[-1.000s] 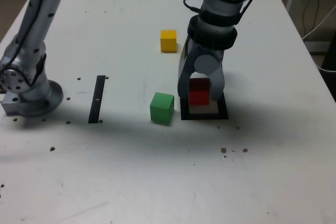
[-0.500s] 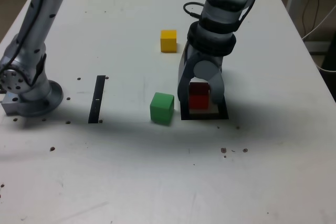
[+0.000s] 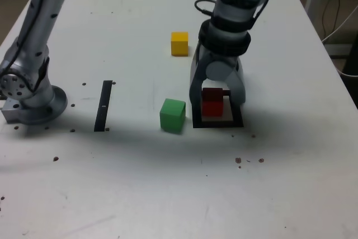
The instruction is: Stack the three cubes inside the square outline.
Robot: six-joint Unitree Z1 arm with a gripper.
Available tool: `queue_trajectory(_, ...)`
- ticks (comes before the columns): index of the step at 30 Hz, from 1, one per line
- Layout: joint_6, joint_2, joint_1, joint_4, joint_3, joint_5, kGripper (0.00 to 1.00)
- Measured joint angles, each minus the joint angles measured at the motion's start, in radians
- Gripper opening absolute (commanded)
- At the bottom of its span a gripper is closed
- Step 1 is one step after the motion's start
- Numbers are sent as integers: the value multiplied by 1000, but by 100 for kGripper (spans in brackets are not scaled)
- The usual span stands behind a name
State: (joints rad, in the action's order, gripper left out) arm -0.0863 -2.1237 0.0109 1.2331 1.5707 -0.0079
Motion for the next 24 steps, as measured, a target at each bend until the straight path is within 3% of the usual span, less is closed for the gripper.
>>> queue_trajectory(14,14,157,-36,98,-2,75,99)
queue_trajectory(24,7,166,-80,106,-28,92,99)
